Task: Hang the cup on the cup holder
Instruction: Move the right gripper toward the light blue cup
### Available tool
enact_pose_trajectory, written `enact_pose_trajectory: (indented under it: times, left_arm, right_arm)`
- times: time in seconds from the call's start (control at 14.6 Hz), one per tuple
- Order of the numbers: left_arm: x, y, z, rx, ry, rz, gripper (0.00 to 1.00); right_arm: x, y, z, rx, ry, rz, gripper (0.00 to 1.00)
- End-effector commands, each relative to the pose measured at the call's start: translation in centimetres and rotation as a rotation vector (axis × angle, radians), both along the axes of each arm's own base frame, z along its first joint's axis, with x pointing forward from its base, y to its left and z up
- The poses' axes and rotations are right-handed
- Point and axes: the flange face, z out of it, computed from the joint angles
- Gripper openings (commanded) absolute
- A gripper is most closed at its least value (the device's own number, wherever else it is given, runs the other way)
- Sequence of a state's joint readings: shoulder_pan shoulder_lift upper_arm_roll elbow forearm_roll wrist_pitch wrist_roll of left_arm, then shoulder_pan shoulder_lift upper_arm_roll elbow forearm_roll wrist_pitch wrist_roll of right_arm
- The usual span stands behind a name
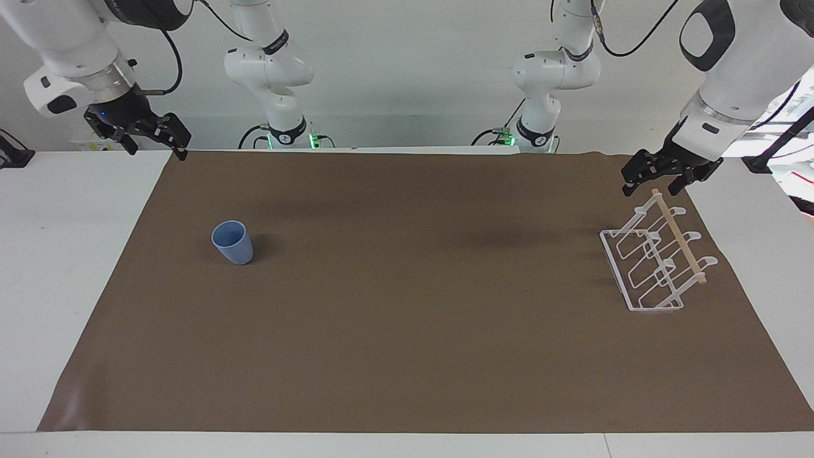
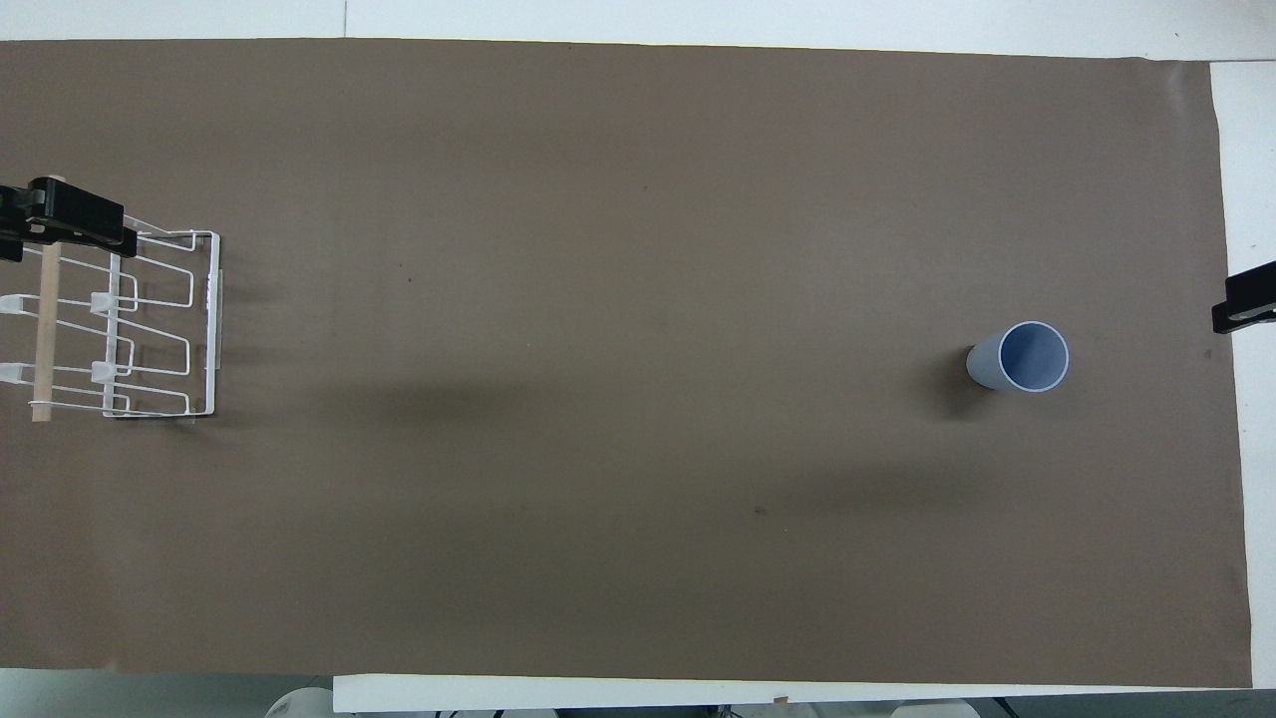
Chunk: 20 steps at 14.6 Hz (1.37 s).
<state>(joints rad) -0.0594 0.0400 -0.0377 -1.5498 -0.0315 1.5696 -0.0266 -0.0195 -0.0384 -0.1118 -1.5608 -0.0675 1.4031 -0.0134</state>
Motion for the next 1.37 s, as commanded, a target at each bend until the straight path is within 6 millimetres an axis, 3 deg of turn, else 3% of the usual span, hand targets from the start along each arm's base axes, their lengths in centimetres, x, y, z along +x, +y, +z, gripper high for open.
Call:
enact_pose_trajectory:
  times: [0.0,0.34,0.61,0.75,0.89,1.02,1.3]
  left_arm:
    - [0.2,0.3,-0.1,-0.009,0.017,0.002,1.0]
    - [-0.5,-0.5,-1.1,-0.002,0.04,-0.02,1.0]
    - [-0.6,-0.2,-1.0,-0.002,0.037,-0.008,1.0]
    - [-0.6,-0.4,-1.0,-0.002,0.038,-0.014,1.0]
    - [-0.7,-0.4,-1.0,-0.001,0.044,-0.015,1.0]
    - [-0.7,-0.7,-1.0,-0.001,0.038,-0.017,1.0]
    - [-0.6,-0.5,-0.9,-0.002,0.031,-0.014,1.0]
  right_arm:
    - [-0.6,-0.4,0.0,-0.011,0.003,0.015,1.0]
    - [-0.7,-0.3,-0.3,-0.007,0.01,0.013,1.0]
    - [-0.1,0.2,-2.0,-0.006,-0.064,0.07,1.0]
    - [0.9,-1.0,-5.4,0.004,-0.093,0.178,1.0]
    - [1.3,-2.6,-10.5,0.028,-0.1,0.224,1.0]
    - [1.9,-2.2,-14.8,0.048,-0.117,0.227,1.0]
    - [1.1,-1.4,-20.0,0.091,-0.052,0.227,1.0]
